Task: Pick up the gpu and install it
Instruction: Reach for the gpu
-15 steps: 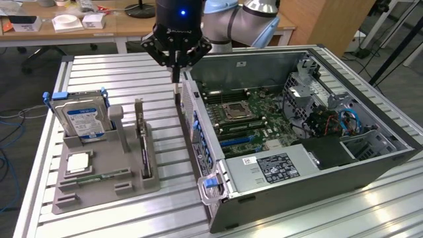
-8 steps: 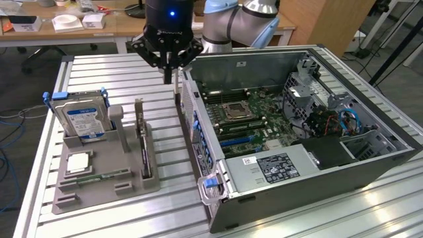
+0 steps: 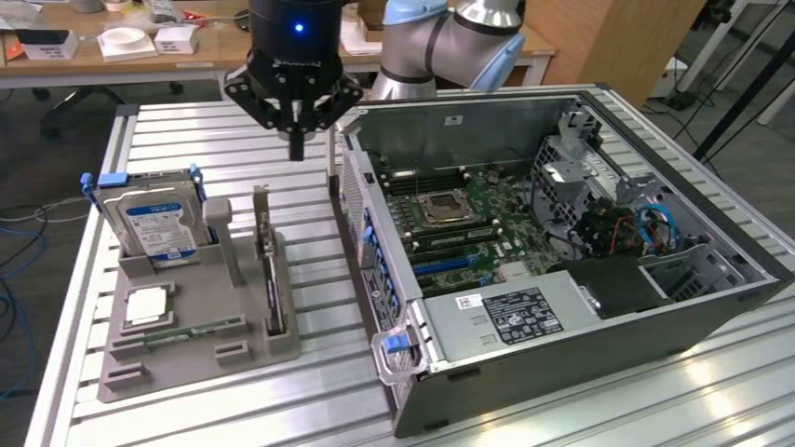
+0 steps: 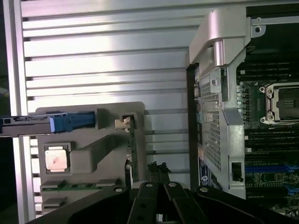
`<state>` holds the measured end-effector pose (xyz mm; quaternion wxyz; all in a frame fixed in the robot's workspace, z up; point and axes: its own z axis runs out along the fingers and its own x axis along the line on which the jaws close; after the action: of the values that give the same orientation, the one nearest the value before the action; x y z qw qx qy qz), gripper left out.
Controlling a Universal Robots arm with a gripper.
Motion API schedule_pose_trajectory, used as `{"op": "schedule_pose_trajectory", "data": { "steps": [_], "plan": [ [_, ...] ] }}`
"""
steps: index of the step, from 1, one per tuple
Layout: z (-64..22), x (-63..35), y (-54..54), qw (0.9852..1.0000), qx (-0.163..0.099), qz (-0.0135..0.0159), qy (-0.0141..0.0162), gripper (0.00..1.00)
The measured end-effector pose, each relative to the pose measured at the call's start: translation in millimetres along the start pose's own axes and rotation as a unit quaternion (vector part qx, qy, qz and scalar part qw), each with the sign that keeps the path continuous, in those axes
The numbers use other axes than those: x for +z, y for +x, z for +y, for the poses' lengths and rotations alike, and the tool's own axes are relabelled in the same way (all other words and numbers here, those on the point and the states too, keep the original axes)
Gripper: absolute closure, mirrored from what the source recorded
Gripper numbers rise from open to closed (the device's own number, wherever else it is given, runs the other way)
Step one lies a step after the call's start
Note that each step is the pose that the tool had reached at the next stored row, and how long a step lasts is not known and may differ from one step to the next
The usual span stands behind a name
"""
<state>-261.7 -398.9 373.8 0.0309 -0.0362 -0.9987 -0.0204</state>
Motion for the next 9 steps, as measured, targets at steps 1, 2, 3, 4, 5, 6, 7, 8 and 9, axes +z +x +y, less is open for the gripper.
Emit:
{"op": "schedule_pose_trajectory", "data": {
  "steps": [1, 2, 3, 4, 5, 6, 7, 8, 9],
  "plan": [
    [-0.2, 0.4, 2.5, 1.0000, 0.000, 0.0003, 0.0000, 0.89],
    [-0.4, 0.7, 5.0, 1.0000, 0.000, 0.0005, 0.0001, 0.89],
    [-0.5, 1.1, 7.3, 1.0000, 0.000, 0.0008, 0.0001, 0.89],
    [-0.7, 1.5, 9.5, 1.0000, -0.001, 0.0010, 0.0001, 0.89],
    [-0.9, 1.8, 11.7, 1.0000, -0.001, 0.0013, 0.0001, 0.89],
    [-1.1, 2.2, 13.7, 1.0000, -0.001, 0.0016, 0.0002, 0.89],
    [-1.3, 2.5, 15.8, 1.0000, -0.001, 0.0018, 0.0002, 0.89],
    [-1.4, 2.8, 17.8, 1.0000, -0.001, 0.0021, 0.0002, 0.89],
    [-1.6, 3.1, 19.7, 1.0000, -0.001, 0.0024, 0.0002, 0.89]
  ]
}}
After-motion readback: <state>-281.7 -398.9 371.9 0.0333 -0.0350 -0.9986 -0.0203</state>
